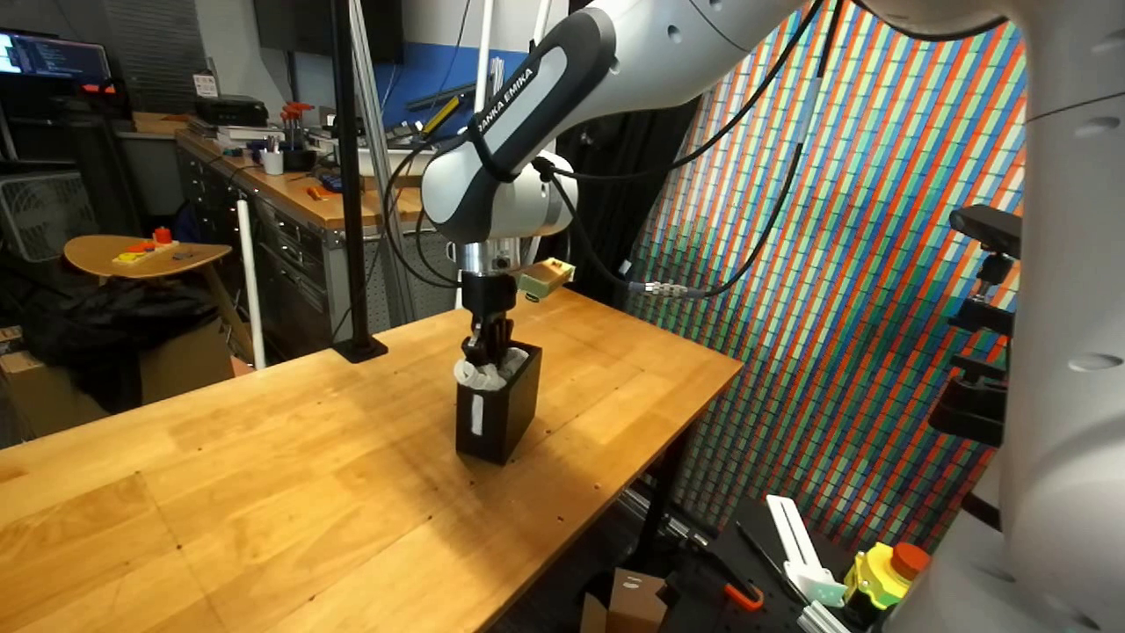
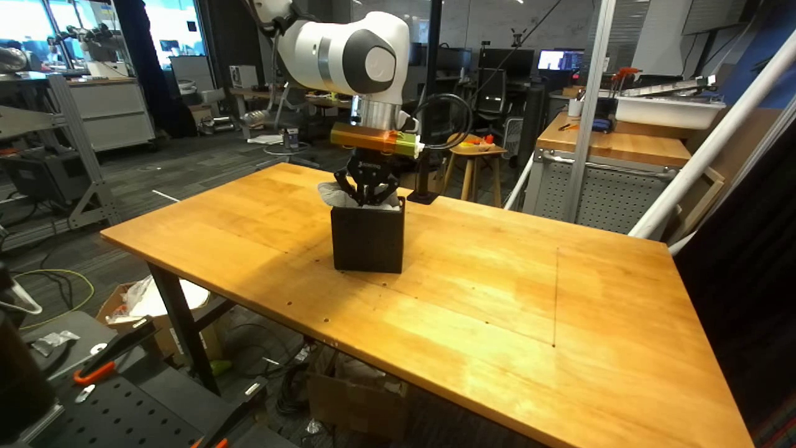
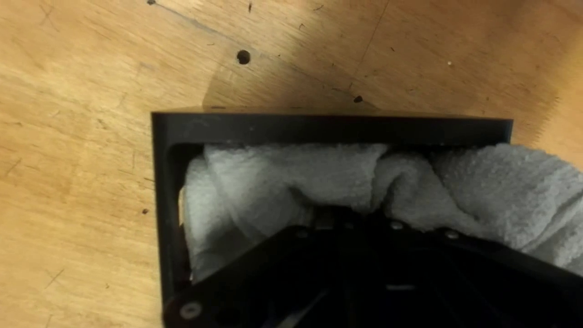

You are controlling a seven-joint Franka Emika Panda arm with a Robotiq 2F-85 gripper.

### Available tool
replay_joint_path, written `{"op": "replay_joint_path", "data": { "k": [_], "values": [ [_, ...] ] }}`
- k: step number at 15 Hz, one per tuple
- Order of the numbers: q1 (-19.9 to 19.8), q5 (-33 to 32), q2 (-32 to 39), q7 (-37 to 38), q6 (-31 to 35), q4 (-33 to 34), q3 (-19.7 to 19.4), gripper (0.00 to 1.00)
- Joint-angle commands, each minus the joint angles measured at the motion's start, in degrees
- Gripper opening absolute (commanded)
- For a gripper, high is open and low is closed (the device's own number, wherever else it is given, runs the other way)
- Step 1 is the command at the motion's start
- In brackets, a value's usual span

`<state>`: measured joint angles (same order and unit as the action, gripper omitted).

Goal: Put the towel in the box

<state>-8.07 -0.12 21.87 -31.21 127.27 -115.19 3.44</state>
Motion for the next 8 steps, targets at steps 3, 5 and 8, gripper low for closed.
{"op": "replay_joint_path", "data": {
  "k": [3, 5, 8],
  "values": [
    [0.3, 2.9, -2.2, -0.4, 1.4, -4.7, 0.9, 0.03],
    [0.2, 3.3, -3.8, -0.3, 1.8, -6.0, 0.7, 0.03],
    [0.5, 2.5, -7.6, 1.0, 2.4, -8.3, 0.1, 0.04]
  ]
}}
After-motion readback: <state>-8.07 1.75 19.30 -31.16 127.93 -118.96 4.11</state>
